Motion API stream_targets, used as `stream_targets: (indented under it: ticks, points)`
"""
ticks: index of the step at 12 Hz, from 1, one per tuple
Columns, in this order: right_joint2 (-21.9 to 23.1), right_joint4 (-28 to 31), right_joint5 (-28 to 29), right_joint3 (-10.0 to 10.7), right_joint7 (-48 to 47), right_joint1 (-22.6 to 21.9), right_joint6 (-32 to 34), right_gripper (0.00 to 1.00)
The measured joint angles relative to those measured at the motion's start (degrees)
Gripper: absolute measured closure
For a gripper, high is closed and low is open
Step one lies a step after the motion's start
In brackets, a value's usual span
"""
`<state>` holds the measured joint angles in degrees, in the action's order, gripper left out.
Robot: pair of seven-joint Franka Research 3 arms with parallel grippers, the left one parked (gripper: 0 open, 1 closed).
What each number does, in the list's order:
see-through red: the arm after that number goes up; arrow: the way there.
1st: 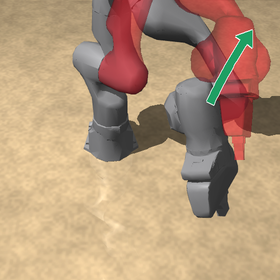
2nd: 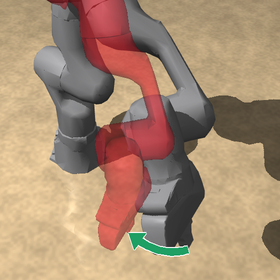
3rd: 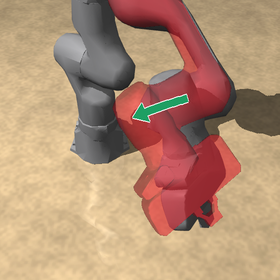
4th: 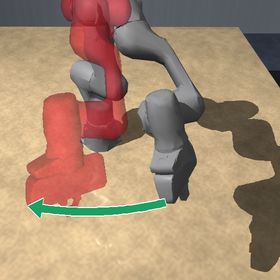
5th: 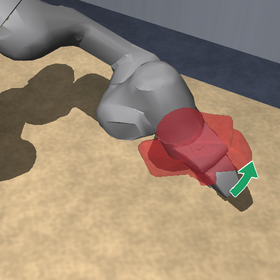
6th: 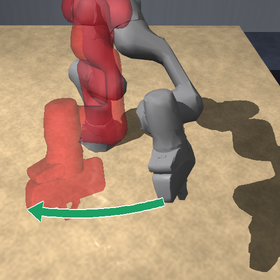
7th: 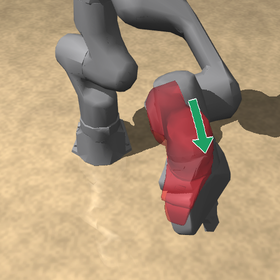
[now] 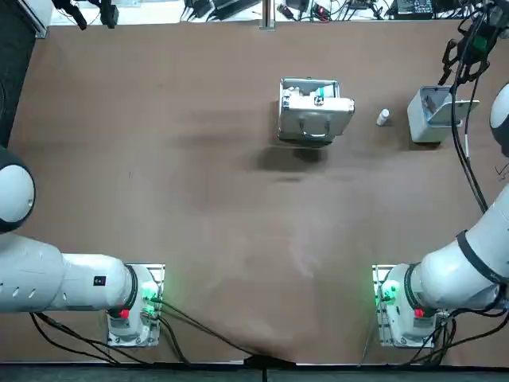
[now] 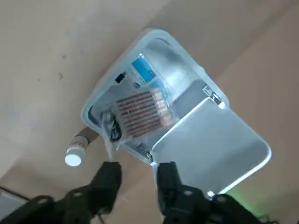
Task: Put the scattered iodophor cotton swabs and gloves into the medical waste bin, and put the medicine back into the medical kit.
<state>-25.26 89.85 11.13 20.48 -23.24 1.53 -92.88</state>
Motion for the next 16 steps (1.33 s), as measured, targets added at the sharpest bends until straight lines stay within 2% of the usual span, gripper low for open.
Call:
stream_targets:
  ticks: [4, 5, 11, 13, 16]
  points:
    - [1.09, -1.59, 0.04, -0.69, 9.43, -1.49, 0.44, 0.12]
    - [1.43, -2.46, 0.05, -1.01, 13.92, -4.42, 0.38, 0.0]
    - [-1.0, 0.17, -1.59, -1.54, 18.14, -16.65, -6.77, 0.0]
    - [-1.93, 3.09, -2.34, -1.55, 22.43, -18.58, -11.43, 0.0]
    - [-2.18, 9.39, -2.41, -1.19, 32.8, -18.71, -19.72, 0.0]
